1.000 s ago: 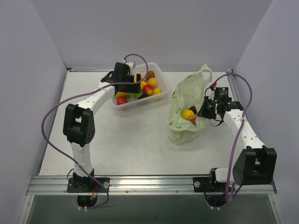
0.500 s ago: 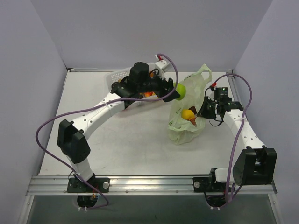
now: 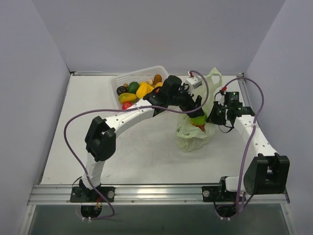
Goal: Place the fake fruits into the plastic bag and tie a complex knot
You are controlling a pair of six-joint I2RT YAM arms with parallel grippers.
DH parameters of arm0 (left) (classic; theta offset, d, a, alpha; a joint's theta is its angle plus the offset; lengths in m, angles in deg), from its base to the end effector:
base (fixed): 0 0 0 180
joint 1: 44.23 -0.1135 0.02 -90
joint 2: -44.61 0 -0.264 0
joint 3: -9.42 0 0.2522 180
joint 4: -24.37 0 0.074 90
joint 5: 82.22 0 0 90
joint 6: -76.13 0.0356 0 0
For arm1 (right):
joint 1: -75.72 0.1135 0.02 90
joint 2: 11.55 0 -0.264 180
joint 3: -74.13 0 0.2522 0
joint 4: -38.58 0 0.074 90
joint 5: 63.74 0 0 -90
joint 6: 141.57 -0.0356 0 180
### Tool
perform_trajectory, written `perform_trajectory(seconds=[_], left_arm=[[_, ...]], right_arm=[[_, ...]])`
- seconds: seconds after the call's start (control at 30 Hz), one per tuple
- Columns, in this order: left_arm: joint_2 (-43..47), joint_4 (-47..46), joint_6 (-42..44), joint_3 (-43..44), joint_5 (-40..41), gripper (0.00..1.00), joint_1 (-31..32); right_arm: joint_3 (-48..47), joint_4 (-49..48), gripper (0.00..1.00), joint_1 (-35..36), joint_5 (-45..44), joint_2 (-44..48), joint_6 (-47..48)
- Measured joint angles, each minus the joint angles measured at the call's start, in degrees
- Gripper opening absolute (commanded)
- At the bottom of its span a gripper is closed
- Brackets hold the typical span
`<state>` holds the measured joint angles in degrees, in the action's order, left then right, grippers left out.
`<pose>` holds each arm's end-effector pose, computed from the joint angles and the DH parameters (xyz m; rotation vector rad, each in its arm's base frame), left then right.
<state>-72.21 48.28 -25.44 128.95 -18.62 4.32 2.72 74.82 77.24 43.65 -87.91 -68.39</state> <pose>0.3123 -0.3776 0.3227 0.9622 1.8395 -1.1191 0.2899 0.0183 0.2772 0.1478 2.2981 0.5129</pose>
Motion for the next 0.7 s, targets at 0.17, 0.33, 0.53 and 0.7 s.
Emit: perform_trajectory(seconds=[0.17, 0.33, 0.53, 0.7], left_arm=[[0.46, -0.31, -2.78, -0.35, -2.67, 0.97, -3.37], [6.86, -0.33, -3.15, -5.7, -2.95, 0.97, -8.31], [16.55, -0.87, -0.07, -10.58, 3.76, 0.97, -20.76], [15.63, 0.76, 7.96, -11.3, 9.6, 0.97, -28.33]], right_arm=[[0.0, 0.02, 0.0, 0.0, 0.0, 0.17, 0.09], [0.0, 0.02, 0.0, 0.0, 0.0, 0.2, 0.2], [0.0, 0.02, 0.0, 0.0, 0.02, 0.2, 0.2], [0.0, 0.02, 0.0, 0.0, 0.02, 0.2, 0.2]])
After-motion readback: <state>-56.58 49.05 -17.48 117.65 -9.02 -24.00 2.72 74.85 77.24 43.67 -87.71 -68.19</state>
